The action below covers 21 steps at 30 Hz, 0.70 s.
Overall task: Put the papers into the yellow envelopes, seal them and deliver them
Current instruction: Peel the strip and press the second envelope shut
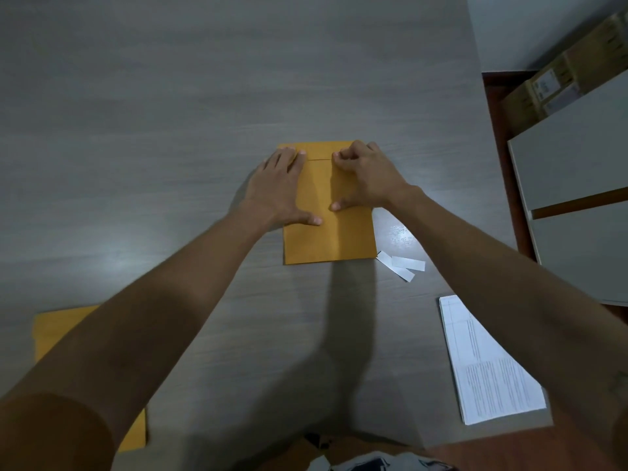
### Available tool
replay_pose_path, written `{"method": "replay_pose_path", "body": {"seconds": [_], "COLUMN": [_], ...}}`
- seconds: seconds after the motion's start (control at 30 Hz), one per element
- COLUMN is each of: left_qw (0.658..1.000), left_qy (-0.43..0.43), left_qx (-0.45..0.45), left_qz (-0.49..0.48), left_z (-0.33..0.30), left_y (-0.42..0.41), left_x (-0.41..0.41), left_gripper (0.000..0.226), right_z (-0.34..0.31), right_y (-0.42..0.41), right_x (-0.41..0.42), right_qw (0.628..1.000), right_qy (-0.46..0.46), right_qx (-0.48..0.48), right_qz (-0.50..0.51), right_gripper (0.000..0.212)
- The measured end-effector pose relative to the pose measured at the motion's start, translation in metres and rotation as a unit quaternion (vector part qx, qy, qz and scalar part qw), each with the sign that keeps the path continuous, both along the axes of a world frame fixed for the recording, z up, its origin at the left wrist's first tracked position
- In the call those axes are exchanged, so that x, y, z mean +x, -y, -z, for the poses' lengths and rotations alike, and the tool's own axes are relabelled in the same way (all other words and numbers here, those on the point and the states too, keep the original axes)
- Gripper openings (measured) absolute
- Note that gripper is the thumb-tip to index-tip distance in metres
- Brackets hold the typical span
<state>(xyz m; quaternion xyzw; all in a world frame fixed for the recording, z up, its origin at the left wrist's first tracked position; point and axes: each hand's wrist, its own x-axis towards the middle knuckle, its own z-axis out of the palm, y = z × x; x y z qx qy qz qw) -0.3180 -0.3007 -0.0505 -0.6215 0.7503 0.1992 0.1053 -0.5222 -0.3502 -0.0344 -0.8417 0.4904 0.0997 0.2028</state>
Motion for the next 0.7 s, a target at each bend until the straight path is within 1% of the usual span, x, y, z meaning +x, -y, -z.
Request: {"method": "replay_pose_path", "body": {"seconds": [0.23,0.37,0.43,0.57,0.63,0.7], "left_qw": [1.000,0.999,0.999,0.998,0.997,0.997], "left_qy": [0.025,0.030,0.035,0.044,0.042,0.049], "left_qx": [-0.005,0.021,0.033,0.051,0.058,0.062], "left_qz": [0.004,0.014,0.017,0.021,0.016,0.016], "left_z": [-0.001,-0.002,-0.002,-0.001,0.000,-0.001], "left_y": [0.003,0.003,0.002,0.002,0.002,0.002], "left_x": [-0.010,-0.011,-0.011,-0.011,-0.012,-0.013], "left_gripper": [0.141,0.151,0.158,0.166,0.167,0.170], "right_z": [0.005,0.002,-0.001,-0.006,-0.008,-0.009], "right_y": [-0.003,-0.007,-0.008,-0.012,-0.015,-0.017], "right_x": [0.008,0.006,0.006,0.004,0.005,0.006], "right_qw": [1.000,1.000,0.999,0.996,0.995,0.995], "right_qy": [-0.018,-0.015,-0.023,-0.057,-0.071,-0.077], "right_qx": [-0.001,0.011,0.025,0.068,0.065,0.057], "right_qz": [0.013,0.010,0.005,0.001,-0.010,-0.010], "right_gripper": [0.108,0.111,0.119,0.148,0.153,0.153]}}
